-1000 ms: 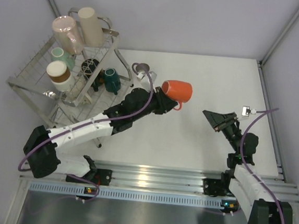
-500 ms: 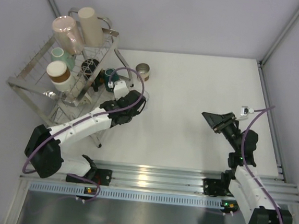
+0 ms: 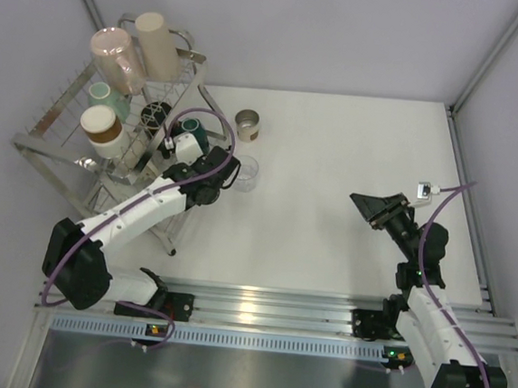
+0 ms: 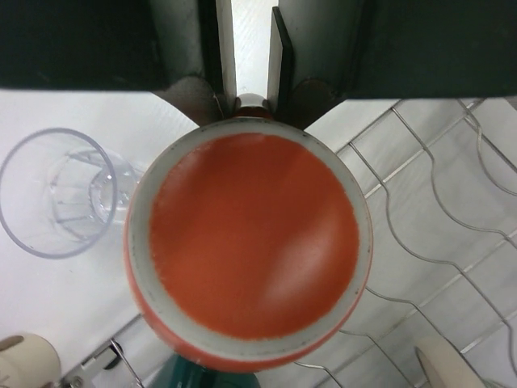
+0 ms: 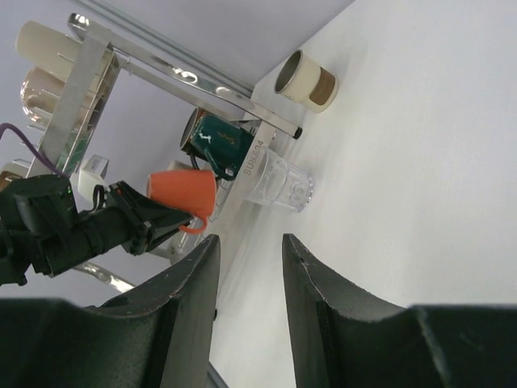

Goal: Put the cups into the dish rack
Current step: Place the cup upside down on the dish rack

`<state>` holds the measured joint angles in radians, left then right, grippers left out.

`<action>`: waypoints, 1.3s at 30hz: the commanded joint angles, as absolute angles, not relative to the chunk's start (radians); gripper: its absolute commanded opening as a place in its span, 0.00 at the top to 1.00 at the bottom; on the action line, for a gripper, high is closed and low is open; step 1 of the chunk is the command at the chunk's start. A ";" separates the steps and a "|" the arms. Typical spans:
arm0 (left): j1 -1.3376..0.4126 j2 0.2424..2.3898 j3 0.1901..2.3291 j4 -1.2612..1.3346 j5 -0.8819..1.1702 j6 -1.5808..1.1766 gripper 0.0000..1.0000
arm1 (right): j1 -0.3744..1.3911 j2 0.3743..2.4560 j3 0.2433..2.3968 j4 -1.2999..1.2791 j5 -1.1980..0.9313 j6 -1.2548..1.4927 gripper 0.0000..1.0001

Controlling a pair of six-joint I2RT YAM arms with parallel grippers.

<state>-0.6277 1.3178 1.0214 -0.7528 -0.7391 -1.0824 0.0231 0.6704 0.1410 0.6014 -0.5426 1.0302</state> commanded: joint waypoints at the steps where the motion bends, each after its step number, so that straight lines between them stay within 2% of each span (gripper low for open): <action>1: -0.592 1.304 1.074 -0.756 -0.827 -1.103 1.00 | 0.023 0.669 0.195 0.611 -0.531 0.993 0.63; 39: -0.528 1.416 1.089 -0.759 -0.879 -1.083 1.00 | 0.023 0.646 0.207 0.537 -0.505 0.905 0.63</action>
<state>-0.5449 1.4319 1.0420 -0.7864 -0.8085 -1.0935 0.0231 0.6601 0.1520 0.5293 -0.5163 0.9337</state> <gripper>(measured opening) 0.223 0.371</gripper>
